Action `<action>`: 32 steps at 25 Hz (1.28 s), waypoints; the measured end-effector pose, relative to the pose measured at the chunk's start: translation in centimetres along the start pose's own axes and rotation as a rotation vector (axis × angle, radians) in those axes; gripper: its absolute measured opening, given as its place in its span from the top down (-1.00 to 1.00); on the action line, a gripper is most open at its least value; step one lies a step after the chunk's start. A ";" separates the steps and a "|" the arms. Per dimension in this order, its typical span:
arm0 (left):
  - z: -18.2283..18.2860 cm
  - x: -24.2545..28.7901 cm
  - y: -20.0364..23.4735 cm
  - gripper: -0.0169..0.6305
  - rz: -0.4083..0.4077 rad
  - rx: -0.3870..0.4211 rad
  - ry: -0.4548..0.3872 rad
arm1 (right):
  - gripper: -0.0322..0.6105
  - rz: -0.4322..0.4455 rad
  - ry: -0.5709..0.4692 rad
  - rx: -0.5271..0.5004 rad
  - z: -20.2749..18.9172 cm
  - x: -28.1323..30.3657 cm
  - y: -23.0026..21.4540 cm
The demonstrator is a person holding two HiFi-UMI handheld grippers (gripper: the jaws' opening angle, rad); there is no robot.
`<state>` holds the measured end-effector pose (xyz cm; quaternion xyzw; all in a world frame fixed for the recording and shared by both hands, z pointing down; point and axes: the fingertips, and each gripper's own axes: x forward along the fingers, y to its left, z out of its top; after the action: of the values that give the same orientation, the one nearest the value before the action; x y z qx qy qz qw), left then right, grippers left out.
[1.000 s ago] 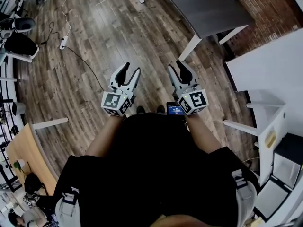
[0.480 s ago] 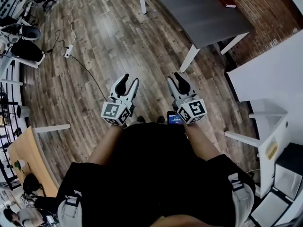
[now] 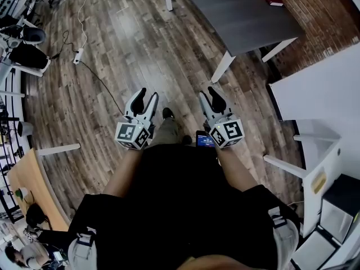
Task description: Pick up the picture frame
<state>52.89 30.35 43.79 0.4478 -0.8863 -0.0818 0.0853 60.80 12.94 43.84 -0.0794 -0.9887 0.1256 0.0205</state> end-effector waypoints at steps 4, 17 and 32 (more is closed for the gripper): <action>0.4 3.1 1.8 0.45 -0.002 -0.014 -0.028 | 0.47 -0.007 0.019 0.006 -0.5 2.9 -2.0; 4.7 17.0 16.3 0.46 -0.015 -0.055 -0.040 | 0.47 -0.002 0.058 -0.046 2.5 23.2 -6.7; 7.6 28.4 28.1 0.46 -0.031 -0.099 -0.050 | 0.47 -0.024 0.071 -0.009 3.9 38.9 -11.9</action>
<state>12.69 24.42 44.87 0.4545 -0.8760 -0.1378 0.0840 20.38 6.94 43.80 -0.0719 -0.9888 0.1179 0.0565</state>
